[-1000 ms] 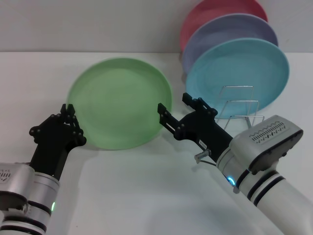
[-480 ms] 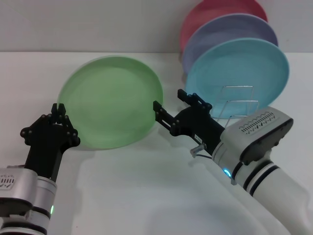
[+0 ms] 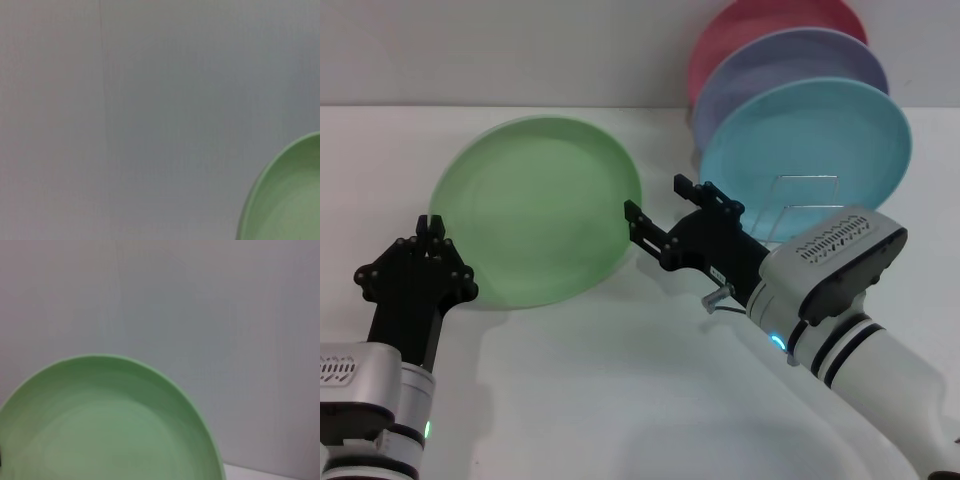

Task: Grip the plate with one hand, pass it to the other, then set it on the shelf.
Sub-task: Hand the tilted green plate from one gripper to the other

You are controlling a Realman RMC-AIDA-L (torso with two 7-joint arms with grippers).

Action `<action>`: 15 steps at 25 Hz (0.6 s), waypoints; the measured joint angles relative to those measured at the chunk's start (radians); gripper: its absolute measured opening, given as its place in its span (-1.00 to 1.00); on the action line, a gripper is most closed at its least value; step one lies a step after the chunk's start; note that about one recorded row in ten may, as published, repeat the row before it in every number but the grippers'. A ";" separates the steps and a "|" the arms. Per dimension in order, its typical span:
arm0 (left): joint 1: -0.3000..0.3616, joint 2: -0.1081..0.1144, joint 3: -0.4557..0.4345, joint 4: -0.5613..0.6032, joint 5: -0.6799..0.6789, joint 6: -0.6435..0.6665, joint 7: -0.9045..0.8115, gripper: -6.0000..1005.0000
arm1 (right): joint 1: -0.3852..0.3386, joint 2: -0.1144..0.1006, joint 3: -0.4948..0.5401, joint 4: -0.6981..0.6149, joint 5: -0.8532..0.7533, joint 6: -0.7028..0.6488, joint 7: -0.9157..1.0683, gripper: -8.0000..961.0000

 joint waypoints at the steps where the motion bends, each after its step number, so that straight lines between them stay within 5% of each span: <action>1: 0.001 0.000 0.000 0.002 -0.002 0.001 0.003 -0.82 | 0.003 0.000 0.000 -0.001 0.000 0.000 0.000 0.42; 15: 0.008 0.000 0.011 0.024 -0.004 0.011 0.019 -0.82 | 0.020 0.002 -0.003 -0.010 0.000 0.001 0.000 0.38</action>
